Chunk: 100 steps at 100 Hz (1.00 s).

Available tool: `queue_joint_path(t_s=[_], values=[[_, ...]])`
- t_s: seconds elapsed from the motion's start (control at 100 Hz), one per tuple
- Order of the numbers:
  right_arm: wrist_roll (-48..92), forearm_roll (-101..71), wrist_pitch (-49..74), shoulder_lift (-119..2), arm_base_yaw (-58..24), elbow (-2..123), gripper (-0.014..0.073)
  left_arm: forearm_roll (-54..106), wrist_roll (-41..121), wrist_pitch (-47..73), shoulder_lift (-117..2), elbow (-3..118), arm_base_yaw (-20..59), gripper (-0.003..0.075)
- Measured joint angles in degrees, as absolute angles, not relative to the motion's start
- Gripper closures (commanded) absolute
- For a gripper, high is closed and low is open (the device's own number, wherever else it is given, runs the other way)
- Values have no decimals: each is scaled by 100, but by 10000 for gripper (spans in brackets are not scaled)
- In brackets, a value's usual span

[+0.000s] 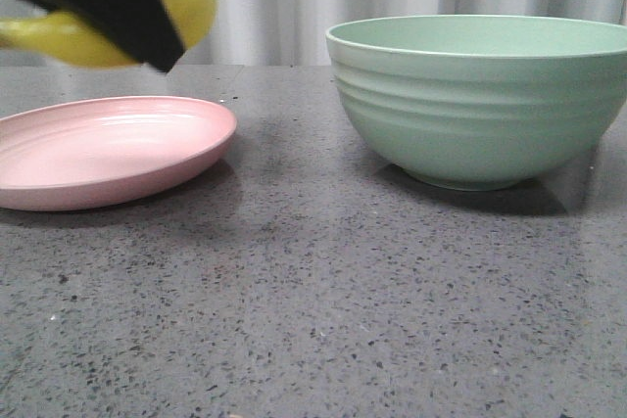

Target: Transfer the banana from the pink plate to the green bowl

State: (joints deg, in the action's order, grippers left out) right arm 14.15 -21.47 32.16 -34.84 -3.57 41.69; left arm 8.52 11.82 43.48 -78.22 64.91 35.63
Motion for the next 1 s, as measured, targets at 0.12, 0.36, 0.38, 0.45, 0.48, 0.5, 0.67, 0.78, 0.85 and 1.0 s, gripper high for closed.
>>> queue_joint_path(t_s=[0.12, 0.36, 0.38, 0.45, 0.48, 0.5, 0.67, 0.78, 0.85, 1.0], values=[[1415, -2597, 3266, -4138, -798, 4671, 230, 897, 1249, 4289, -7587, 6530, 3951, 741], [1415, -3590, 3266, -5670, -1555, 5499, 225, 900, 1312, 4158, -7464, 6539, 4709, 741], [1415, -3638, 3266, -5823, -1625, 5577, 225, 900, 1312, 4158, -7464, 6539, 4741, 741], [1415, -3746, 3266, -6310, -1844, 5856, 225, 924, 1315, 4158, -7464, 6539, 4874, 741], [1415, -3796, 3266, -6493, -1940, 6003, 225, 923, 1315, 4155, -7464, 6539, 4892, 741], [1415, -3841, 3266, -6626, -1973, 6060, 225, 923, 1315, 4144, -7464, 6539, 4893, 741], [1415, -4260, 3266, -7529, -2124, 6692, 225, 923, 1325, 4144, -7464, 6539, 4908, 741], [1415, -4429, 3371, -7945, -2124, 6966, 228, 923, 1325, 4231, -7478, 6539, 4908, 741], [1415, -4473, 3462, -8131, -2124, 7057, 228, 923, 1325, 4309, -7530, 6539, 4908, 741], [1415, -4501, 3541, -8398, -2124, 7113, 228, 913, 1325, 4372, -7585, 6539, 4908, 741]])
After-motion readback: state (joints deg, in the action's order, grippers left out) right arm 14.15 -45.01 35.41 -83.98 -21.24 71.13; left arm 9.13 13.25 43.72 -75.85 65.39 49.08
